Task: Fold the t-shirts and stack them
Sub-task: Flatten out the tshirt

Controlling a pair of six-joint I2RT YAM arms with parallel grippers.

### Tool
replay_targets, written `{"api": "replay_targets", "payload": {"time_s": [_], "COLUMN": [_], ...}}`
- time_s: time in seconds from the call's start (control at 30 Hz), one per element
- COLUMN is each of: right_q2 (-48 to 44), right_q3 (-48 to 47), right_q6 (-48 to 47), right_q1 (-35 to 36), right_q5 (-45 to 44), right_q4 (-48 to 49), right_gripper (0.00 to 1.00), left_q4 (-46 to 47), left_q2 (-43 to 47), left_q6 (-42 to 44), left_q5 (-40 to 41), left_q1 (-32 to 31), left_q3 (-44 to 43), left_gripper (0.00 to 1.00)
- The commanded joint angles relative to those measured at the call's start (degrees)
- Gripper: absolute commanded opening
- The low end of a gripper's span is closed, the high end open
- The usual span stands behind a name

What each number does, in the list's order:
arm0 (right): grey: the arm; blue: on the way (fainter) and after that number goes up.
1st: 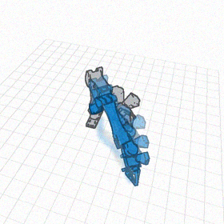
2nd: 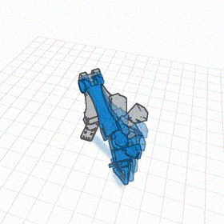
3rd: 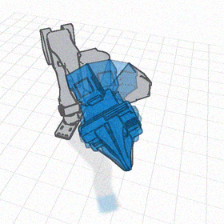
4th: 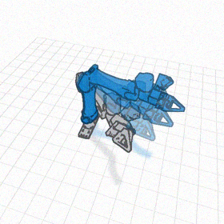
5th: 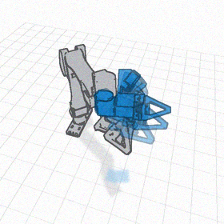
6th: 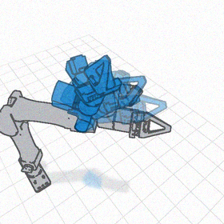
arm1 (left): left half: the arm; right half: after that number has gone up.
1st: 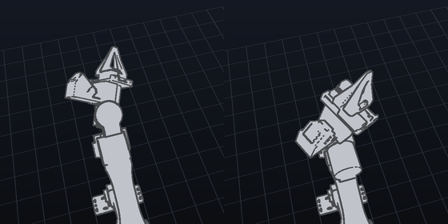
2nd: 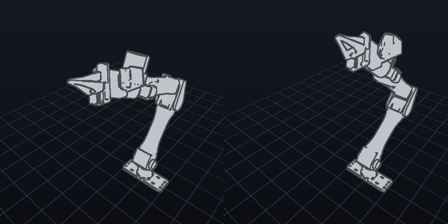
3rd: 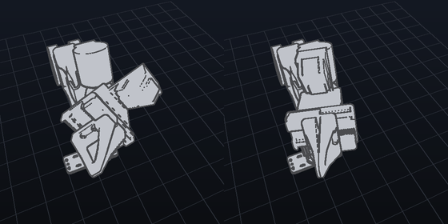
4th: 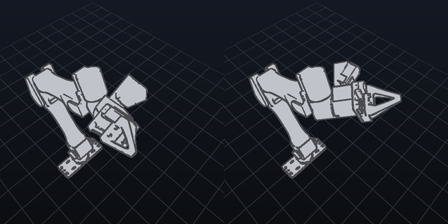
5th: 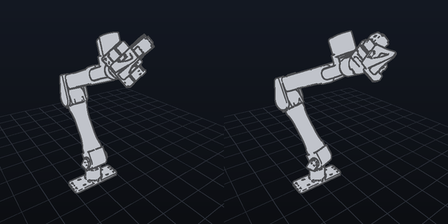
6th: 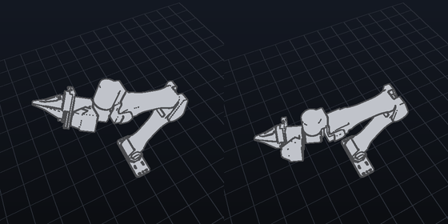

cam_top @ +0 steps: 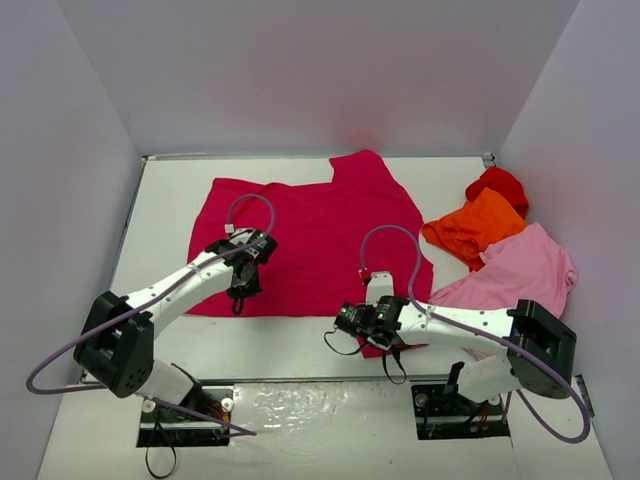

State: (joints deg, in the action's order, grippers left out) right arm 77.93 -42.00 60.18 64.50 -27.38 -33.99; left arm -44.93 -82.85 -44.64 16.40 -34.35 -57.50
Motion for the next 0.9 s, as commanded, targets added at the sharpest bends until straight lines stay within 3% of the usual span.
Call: {"api": "replay_targets", "payload": {"time_s": [0.0, 0.33, 0.57, 0.77, 0.87], "right_q2": [3.5, 6.1, 5.2, 7.2, 7.7], "right_q3": [-1.2, -1.5, -2.8, -7.8, -11.2], "right_q6": [0.2, -1.0, 2.7, 2.0, 3.0], "right_q1": [0.7, 6.5, 15.3, 21.5, 21.3], "right_q5": [-0.6, 7.5, 13.7, 13.4, 9.0], "right_q4": [-1.9, -1.2, -1.2, 0.7, -2.9], "right_gripper": [0.0, 0.0, 0.0, 0.0, 0.0], "left_q4": [0.9, 1.2, 1.6, 2.9, 2.8], "left_q2": [1.7, 0.9, 0.1, -0.8, -1.2], "left_q6": [-0.7, 0.2, 0.6, 0.6, 0.6], "left_q5": [0.3, 0.1, 0.1, -0.8, -1.1], "left_q1": [-0.2, -0.1, -0.2, -0.1, -0.2], "left_q3": [-0.8, -0.6, -0.6, 0.1, 0.1], "left_gripper": [0.0, 0.0, 0.0, 0.0, 0.0]}}
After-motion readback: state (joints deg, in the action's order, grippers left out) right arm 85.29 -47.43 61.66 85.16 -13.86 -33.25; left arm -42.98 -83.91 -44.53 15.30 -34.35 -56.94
